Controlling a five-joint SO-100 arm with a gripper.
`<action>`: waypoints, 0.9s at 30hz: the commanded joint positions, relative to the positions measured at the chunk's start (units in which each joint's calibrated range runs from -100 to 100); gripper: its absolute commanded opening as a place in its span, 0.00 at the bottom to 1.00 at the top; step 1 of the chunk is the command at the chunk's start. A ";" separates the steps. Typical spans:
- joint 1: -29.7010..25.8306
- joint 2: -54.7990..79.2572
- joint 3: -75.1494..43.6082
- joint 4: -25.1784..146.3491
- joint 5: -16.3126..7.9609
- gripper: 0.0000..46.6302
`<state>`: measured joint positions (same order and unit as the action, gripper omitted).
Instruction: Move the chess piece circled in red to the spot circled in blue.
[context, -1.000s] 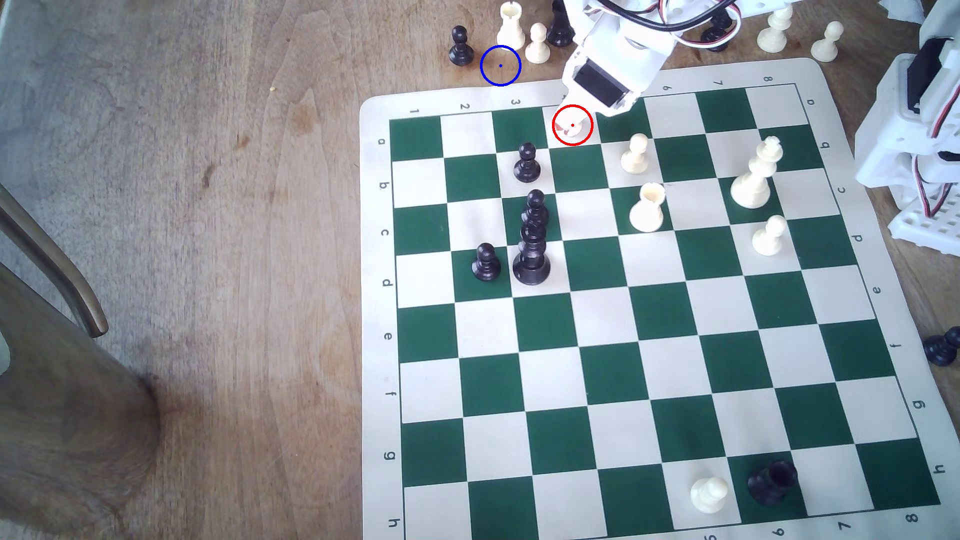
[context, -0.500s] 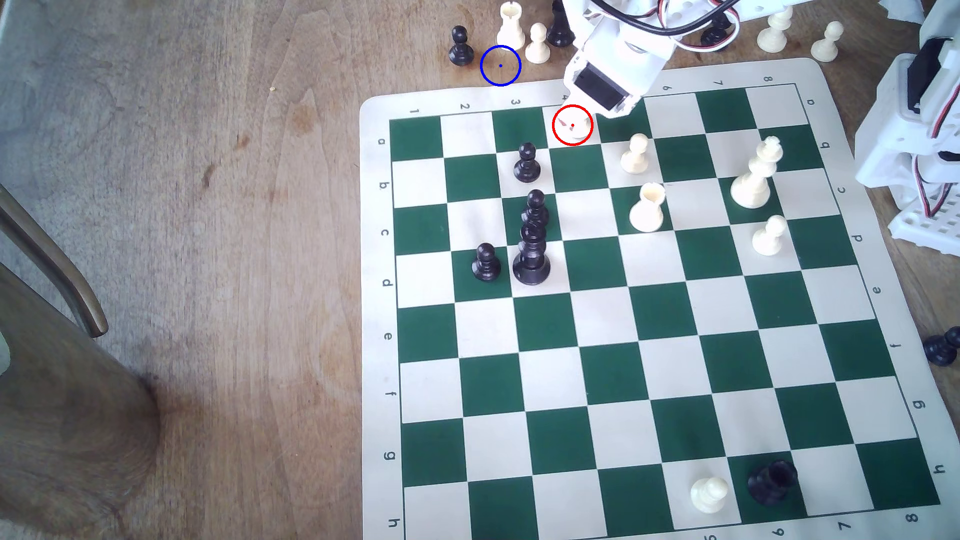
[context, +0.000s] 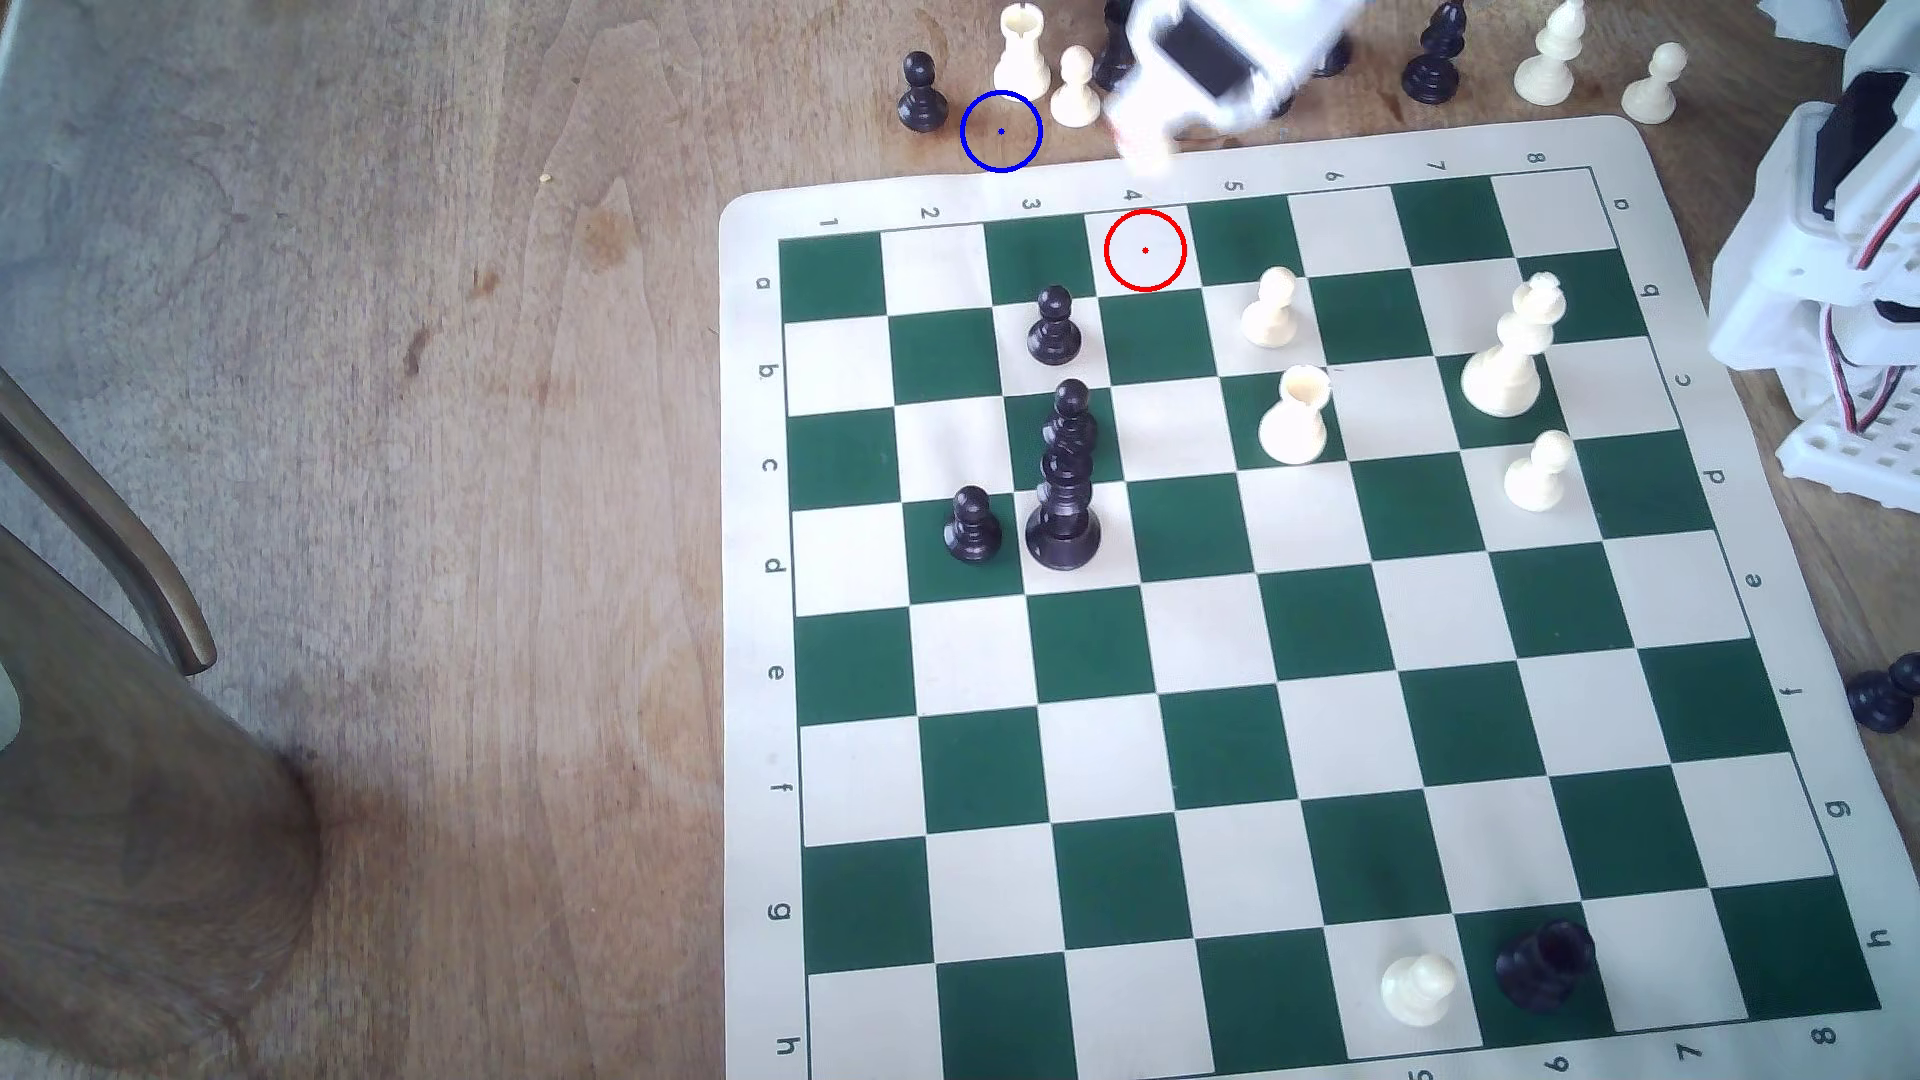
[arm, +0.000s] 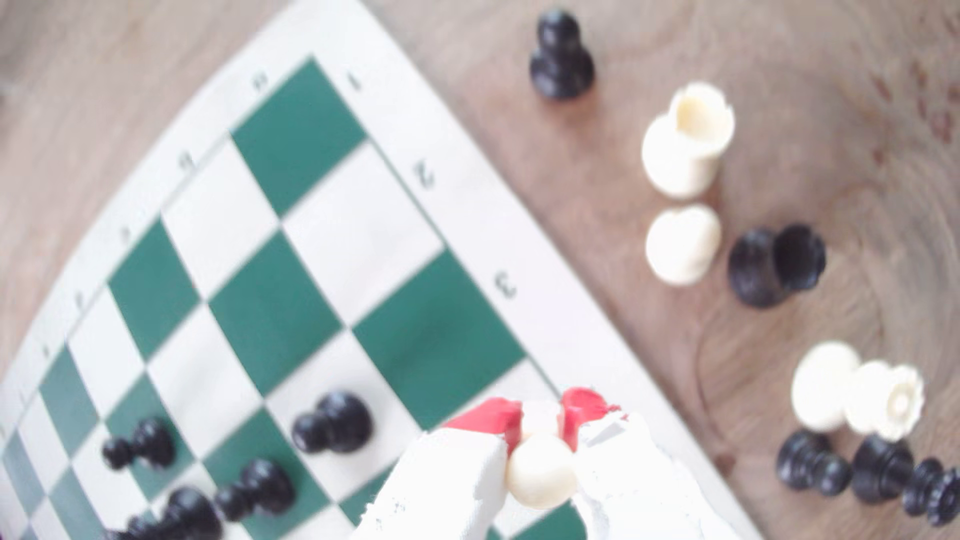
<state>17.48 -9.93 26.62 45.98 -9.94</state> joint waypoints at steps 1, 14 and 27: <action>1.18 1.35 -11.11 -0.44 0.63 0.00; 2.04 13.32 -10.66 -15.75 1.81 0.00; 3.84 19.86 -11.29 -20.01 2.49 0.00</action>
<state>20.43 10.10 20.02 27.73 -7.64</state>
